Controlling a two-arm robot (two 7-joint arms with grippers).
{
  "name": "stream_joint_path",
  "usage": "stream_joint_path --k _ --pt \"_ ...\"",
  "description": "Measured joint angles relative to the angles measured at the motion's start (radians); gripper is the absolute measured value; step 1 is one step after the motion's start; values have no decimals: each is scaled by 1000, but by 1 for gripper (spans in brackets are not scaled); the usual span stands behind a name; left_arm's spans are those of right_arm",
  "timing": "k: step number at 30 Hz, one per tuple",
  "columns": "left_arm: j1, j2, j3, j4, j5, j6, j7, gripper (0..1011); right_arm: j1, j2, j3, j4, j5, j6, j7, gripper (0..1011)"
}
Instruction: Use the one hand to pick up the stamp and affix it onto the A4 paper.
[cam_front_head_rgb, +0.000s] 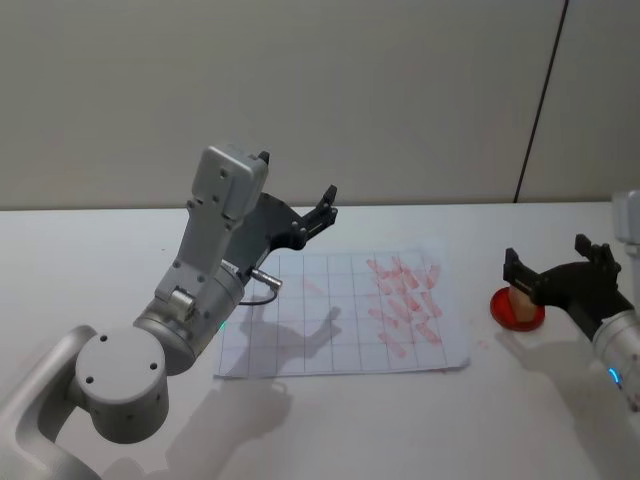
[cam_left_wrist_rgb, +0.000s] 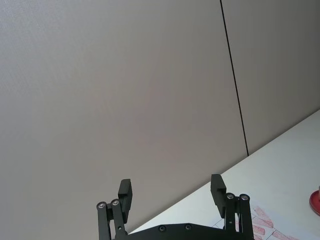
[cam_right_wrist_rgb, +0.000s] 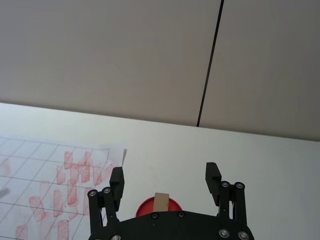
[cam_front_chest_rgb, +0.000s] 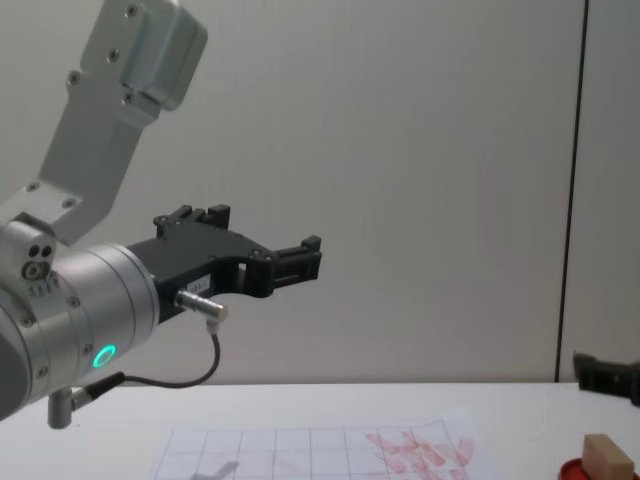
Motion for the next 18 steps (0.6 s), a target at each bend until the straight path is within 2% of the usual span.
stream_joint_path --k 18 --pt "0 0 0 0 0 0 0 1001 40 -43 -10 96 -11 71 -8 1001"
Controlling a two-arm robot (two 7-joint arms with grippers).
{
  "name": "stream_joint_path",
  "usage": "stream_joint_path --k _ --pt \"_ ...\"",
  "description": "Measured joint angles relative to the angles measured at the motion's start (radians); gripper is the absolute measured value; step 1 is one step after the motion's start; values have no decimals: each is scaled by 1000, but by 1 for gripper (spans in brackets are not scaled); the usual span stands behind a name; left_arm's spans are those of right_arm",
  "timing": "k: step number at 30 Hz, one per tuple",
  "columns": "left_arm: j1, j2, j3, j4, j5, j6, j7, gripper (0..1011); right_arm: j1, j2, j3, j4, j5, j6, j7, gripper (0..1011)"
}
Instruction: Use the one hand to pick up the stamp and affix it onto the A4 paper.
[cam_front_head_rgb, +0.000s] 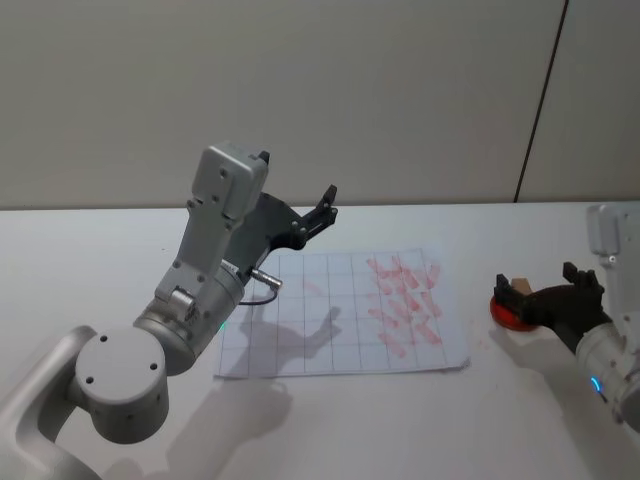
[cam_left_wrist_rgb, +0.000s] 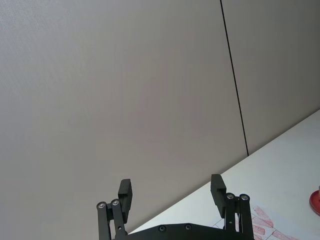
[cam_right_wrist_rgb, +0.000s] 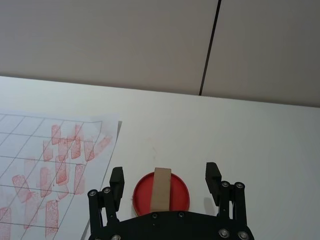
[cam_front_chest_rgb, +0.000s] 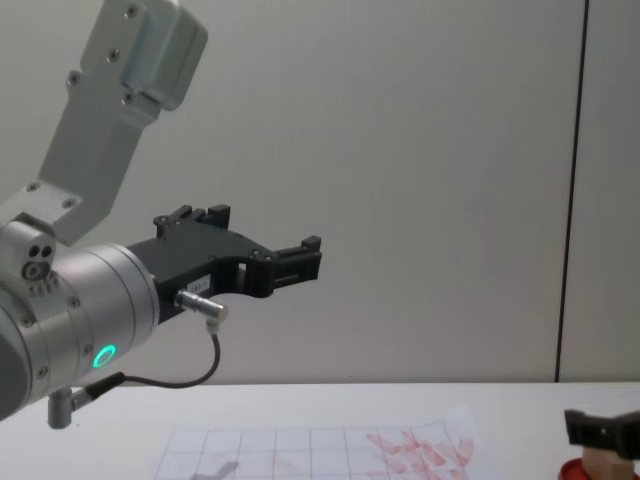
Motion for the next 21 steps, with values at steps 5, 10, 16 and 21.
stream_joint_path --k 5,10,16,21 --pt "0 0 0 0 0 0 0 1001 9 -12 -2 27 2 9 -6 1001" --pt "0 0 0 0 0 0 0 1001 17 -21 -3 50 3 15 -8 960" --pt "0 0 0 0 0 0 0 1001 29 -32 -5 78 1 19 -8 788" --pt "0 0 0 0 0 0 0 1001 38 -40 -7 97 -3 20 -4 656"
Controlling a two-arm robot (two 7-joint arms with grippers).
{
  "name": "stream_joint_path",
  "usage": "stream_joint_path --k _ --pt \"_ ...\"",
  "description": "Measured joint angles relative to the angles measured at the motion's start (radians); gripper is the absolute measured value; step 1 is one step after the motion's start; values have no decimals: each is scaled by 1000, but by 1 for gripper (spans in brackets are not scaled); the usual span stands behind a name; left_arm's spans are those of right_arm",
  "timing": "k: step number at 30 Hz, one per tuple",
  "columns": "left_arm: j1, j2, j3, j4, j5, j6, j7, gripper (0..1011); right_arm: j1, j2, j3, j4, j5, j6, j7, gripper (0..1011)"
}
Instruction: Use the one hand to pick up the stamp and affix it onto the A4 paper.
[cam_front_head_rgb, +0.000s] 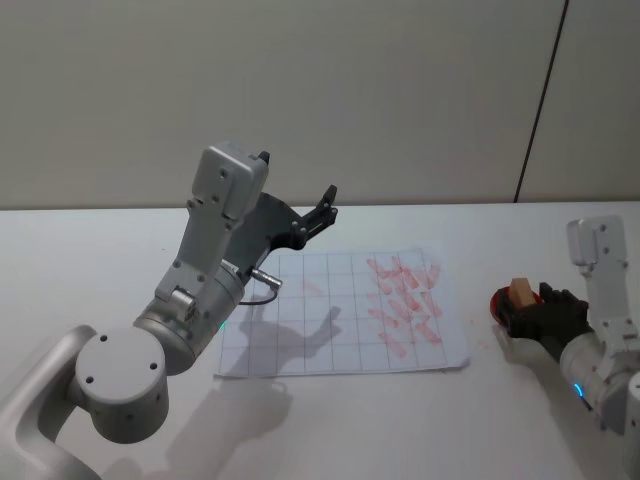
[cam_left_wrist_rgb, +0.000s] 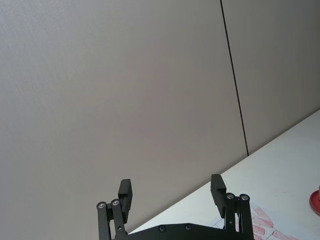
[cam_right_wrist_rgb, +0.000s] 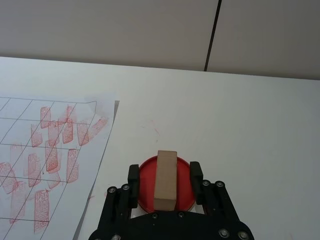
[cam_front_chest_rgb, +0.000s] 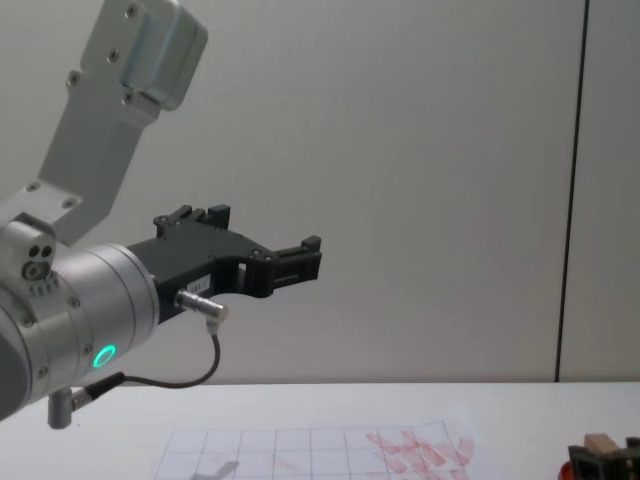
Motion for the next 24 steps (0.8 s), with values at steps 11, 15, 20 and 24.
stream_joint_path --k 11,15,20,24 --pt "0 0 0 0 0 0 0 1001 19 -14 -2 36 -15 -1 9 276" --pt "0 0 0 0 0 0 0 1001 23 -17 -2 43 -20 -1 9 219" --pt "0 0 0 0 0 0 0 1001 28 -21 -1 51 -23 2 6 219" --pt "0 0 0 0 0 0 0 1001 32 -25 0 57 -24 4 0 220"
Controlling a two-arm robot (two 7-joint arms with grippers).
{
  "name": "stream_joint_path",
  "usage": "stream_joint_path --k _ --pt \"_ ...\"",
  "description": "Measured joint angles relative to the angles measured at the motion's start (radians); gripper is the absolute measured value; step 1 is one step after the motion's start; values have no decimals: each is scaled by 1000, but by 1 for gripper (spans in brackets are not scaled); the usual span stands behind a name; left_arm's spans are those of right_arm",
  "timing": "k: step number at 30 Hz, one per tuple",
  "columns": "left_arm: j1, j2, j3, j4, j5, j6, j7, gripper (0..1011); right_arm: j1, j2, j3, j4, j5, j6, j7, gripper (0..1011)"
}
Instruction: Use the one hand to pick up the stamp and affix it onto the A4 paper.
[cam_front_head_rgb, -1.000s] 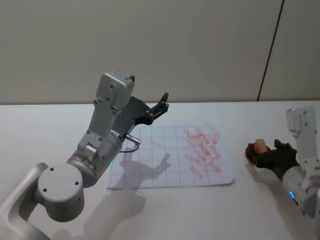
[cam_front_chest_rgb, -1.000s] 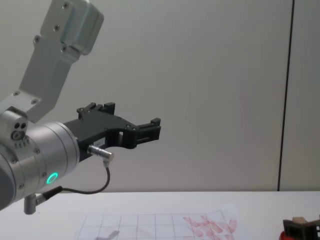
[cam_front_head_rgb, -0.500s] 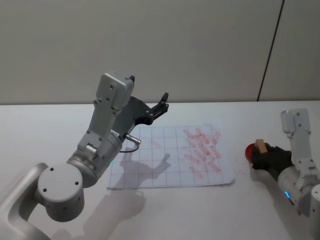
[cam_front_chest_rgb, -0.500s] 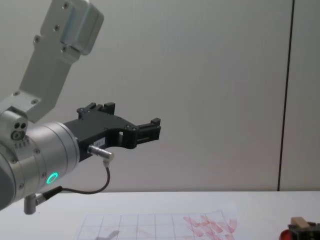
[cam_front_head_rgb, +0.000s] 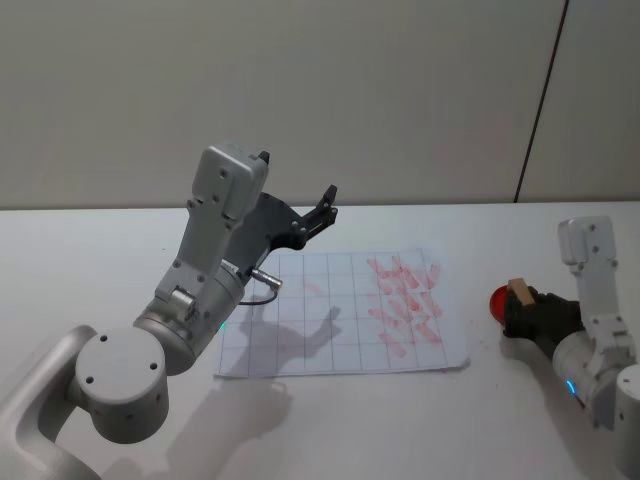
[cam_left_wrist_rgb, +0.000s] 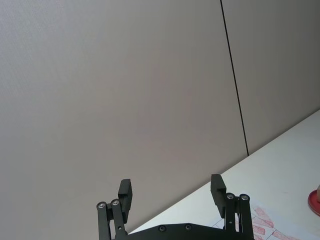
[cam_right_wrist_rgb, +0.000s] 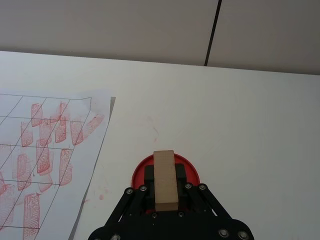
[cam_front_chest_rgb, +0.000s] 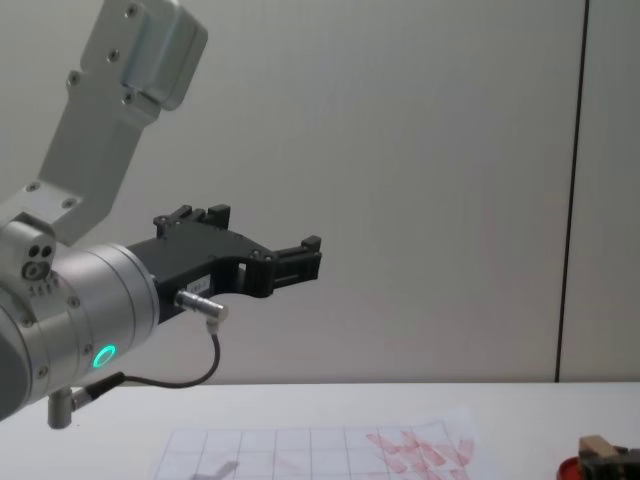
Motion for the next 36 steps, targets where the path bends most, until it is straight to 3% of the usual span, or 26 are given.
stream_joint_path --k 15,36 --pt "0 0 0 0 0 0 0 1001 15 -11 11 16 16 -2 -19 220" --pt "0 0 0 0 0 0 0 1001 63 -31 33 82 71 59 -16 220"
